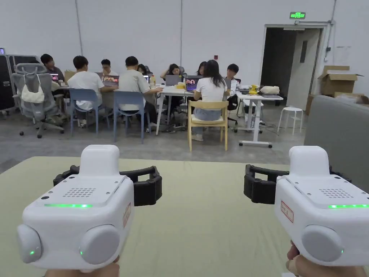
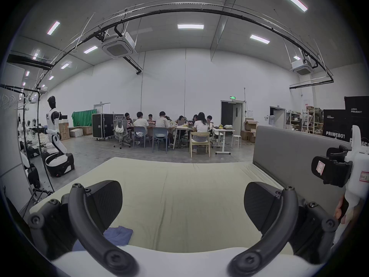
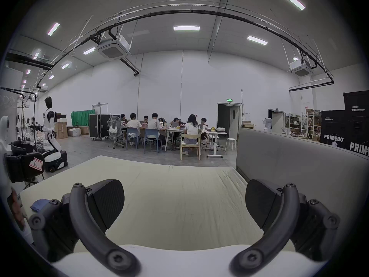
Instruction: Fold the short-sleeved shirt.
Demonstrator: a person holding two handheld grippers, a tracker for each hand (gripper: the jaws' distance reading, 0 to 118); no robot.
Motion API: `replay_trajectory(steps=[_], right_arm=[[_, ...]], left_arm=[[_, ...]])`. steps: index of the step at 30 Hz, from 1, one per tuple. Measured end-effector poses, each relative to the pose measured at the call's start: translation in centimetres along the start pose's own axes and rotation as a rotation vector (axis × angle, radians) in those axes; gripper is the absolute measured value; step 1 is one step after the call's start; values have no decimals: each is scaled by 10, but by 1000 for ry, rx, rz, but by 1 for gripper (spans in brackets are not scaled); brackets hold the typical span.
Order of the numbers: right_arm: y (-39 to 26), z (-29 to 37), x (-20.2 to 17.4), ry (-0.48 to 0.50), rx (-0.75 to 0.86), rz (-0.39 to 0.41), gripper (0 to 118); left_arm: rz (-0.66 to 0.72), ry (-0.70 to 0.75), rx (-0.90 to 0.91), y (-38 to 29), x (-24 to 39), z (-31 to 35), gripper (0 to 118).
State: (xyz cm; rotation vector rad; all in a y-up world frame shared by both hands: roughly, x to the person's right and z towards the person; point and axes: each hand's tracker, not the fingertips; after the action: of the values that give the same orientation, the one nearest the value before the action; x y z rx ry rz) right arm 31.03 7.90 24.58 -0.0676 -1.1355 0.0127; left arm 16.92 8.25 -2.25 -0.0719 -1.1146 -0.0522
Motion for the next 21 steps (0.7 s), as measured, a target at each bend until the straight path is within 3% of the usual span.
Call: replay_trajectory(steps=[21], right_arm=[[3, 4, -4, 8, 11, 3, 118]], left_arm=[[1, -15, 14, 5, 5, 4, 118]])
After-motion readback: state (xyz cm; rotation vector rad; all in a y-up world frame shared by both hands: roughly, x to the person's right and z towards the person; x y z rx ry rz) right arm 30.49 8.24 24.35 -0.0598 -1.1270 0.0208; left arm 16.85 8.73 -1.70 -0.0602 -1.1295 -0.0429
